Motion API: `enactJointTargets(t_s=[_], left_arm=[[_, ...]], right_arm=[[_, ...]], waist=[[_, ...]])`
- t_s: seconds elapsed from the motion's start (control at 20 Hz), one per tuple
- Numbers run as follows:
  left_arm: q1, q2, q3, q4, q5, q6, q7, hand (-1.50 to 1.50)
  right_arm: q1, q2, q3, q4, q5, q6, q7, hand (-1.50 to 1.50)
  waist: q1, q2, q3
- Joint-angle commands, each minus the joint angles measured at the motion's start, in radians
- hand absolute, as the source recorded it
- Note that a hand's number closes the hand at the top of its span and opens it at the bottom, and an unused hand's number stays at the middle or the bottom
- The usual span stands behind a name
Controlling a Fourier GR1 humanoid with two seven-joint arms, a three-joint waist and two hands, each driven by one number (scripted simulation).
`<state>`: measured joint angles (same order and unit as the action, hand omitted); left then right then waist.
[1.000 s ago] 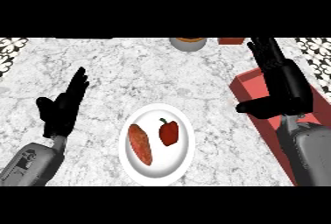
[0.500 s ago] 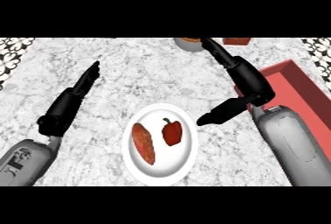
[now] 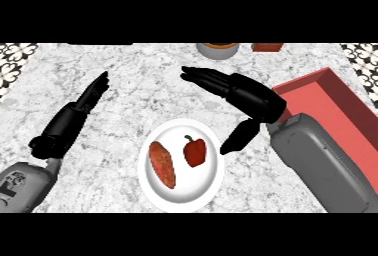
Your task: Pick the sweet potato from the plate and place it in the cardboard box
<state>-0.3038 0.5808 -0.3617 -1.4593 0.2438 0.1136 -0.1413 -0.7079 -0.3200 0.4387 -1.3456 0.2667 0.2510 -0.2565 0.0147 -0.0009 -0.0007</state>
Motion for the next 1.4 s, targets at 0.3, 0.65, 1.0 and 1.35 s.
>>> enactJointTargets(t_s=[0.3, 0.65, 1.0, 1.35], left_arm=[[0.050, -0.042, -0.010, -0.048, -0.063, 0.040, 0.007, 0.00], [0.067, -0.040, 0.036, -0.028, -0.062, -0.025, -0.014, 0.00], [0.064, -0.057, 0.108, -0.009, -0.078, -0.082, -0.022, 0.00], [0.020, -0.092, 0.140, -0.018, -0.116, -0.117, 0.044, 0.00]], right_arm=[[-0.118, 0.092, 0.236, -0.156, 0.162, 0.226, 0.354, -1.50], [-0.183, 0.214, 0.261, -0.184, 0.217, 0.388, 0.609, -1.50], [-0.060, 0.300, 0.301, -0.130, 0.318, 0.403, 0.654, -1.50], [-0.030, 0.287, 0.363, -0.128, 0.413, 0.361, 0.665, -1.50]], waist=[[-0.012, -0.007, 0.000], [-0.011, -0.002, 0.000], [-0.010, 0.001, 0.000], [-0.012, 0.002, 0.001]])
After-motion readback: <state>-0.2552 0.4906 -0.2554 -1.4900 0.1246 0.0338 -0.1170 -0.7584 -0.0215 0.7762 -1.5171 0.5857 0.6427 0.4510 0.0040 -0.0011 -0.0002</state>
